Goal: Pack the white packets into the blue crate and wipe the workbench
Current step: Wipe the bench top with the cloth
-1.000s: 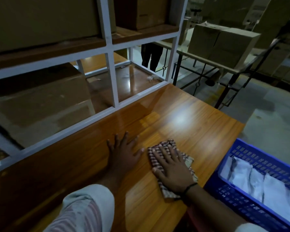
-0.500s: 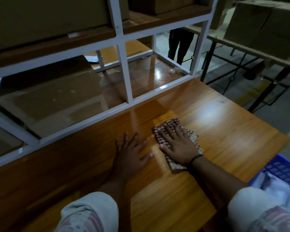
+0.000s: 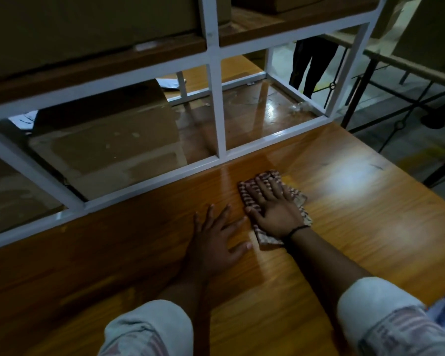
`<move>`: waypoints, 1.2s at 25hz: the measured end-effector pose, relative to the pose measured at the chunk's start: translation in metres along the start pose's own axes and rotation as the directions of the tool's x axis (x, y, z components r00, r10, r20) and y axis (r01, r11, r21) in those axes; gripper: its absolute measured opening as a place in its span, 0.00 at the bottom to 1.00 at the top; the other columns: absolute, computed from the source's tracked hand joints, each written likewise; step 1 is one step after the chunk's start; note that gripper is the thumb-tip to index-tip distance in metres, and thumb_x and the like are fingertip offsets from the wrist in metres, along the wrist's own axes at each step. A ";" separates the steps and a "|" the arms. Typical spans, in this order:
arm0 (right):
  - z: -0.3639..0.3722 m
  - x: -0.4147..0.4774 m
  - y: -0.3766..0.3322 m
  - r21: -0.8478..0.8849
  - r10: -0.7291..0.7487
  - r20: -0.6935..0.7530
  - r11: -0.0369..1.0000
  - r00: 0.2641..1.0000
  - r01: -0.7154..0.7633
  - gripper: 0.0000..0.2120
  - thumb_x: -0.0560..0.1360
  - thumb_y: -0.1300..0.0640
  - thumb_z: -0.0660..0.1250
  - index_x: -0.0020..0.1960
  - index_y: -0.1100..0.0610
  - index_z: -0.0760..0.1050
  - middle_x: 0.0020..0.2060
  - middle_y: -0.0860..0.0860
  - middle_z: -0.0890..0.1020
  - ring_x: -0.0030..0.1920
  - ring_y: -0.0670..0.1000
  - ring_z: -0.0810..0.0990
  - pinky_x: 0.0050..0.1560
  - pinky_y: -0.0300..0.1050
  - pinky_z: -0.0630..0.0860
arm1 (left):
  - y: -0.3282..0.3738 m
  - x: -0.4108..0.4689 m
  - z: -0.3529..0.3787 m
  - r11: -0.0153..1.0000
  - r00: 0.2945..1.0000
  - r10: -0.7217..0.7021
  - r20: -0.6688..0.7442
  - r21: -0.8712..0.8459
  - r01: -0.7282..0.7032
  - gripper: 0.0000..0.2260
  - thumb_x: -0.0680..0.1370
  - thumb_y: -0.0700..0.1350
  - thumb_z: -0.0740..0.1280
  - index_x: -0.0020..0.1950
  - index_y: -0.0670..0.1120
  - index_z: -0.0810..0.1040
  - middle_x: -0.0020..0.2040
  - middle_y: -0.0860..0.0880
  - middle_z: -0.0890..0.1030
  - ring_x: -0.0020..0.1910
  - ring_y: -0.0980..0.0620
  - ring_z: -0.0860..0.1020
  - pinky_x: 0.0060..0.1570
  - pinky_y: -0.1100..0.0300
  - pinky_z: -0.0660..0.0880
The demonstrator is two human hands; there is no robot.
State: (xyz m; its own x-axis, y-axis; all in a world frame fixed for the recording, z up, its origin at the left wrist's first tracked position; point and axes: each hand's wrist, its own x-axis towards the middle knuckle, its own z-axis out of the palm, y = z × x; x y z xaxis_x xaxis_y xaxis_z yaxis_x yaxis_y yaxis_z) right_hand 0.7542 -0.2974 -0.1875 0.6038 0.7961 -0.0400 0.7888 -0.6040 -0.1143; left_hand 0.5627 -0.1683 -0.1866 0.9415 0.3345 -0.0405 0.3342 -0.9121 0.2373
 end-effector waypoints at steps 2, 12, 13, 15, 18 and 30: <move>-0.006 0.016 0.017 0.007 -0.019 0.016 1.000 1.000 0.019 0.32 0.80 0.31 0.42 0.81 0.39 0.43 0.81 0.46 0.45 0.80 0.54 0.41 0.78 0.58 0.38 | 0.001 -0.001 -0.001 1.000 1.000 0.003 0.005 0.011 -0.003 0.32 0.76 0.76 0.50 0.79 0.70 0.55 0.84 0.57 0.48 0.82 0.43 0.42 0.76 0.32 0.40; -0.005 0.078 -0.004 0.015 -0.143 0.064 0.990 0.988 0.143 0.34 0.78 0.28 0.41 0.80 0.39 0.40 0.81 0.47 0.43 0.80 0.55 0.37 0.78 0.61 0.38 | -0.001 0.001 -0.001 1.000 0.999 -0.003 0.045 -0.011 0.003 0.31 0.77 0.76 0.49 0.79 0.70 0.53 0.84 0.57 0.44 0.82 0.44 0.37 0.76 0.34 0.35; -0.007 0.079 -0.003 0.006 -0.232 0.078 0.973 0.970 0.232 0.34 0.77 0.28 0.40 0.80 0.38 0.41 0.81 0.46 0.43 0.80 0.53 0.37 0.78 0.60 0.38 | -0.001 0.001 -0.001 1.000 0.999 -0.003 0.041 -0.011 0.003 0.31 0.77 0.76 0.49 0.79 0.70 0.53 0.84 0.57 0.45 0.82 0.44 0.37 0.76 0.34 0.36; -0.010 0.090 0.017 0.004 -0.275 0.047 0.961 0.960 0.275 0.33 0.78 0.29 0.41 0.80 0.38 0.43 0.81 0.45 0.45 0.80 0.51 0.39 0.78 0.58 0.39 | -0.003 0.000 0.001 1.000 1.000 -0.006 0.028 -0.012 0.006 0.31 0.77 0.76 0.49 0.79 0.71 0.53 0.84 0.57 0.45 0.82 0.44 0.38 0.76 0.33 0.37; -0.010 0.105 0.057 0.012 0.032 -0.037 0.999 0.999 -0.031 0.34 0.77 0.28 0.39 0.80 0.38 0.44 0.82 0.47 0.47 0.80 0.56 0.43 0.78 0.59 0.41 | -0.001 0.000 0.001 1.000 0.999 -0.014 0.031 -0.012 0.014 0.31 0.77 0.76 0.49 0.79 0.71 0.52 0.84 0.58 0.44 0.82 0.45 0.36 0.76 0.34 0.37; 0.001 -0.025 0.077 -0.023 0.082 -0.079 0.996 0.994 -0.084 0.33 0.78 0.29 0.41 0.80 0.39 0.51 0.81 0.49 0.54 0.80 0.58 0.51 0.77 0.63 0.51 | 0.000 -0.003 0.001 0.999 1.000 0.018 -0.002 -0.038 -0.019 0.31 0.76 0.76 0.53 0.79 0.70 0.57 0.84 0.56 0.51 0.83 0.42 0.44 0.76 0.32 0.39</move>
State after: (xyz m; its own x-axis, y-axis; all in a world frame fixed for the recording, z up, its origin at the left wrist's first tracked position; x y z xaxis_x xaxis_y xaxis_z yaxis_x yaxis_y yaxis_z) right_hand 0.7995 -0.3632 -0.1967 0.6736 0.7386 0.0290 0.7377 -0.6694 -0.0878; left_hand 0.5603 -0.1696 -0.1875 0.9475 0.3180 -0.0343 0.3149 -0.9086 0.2744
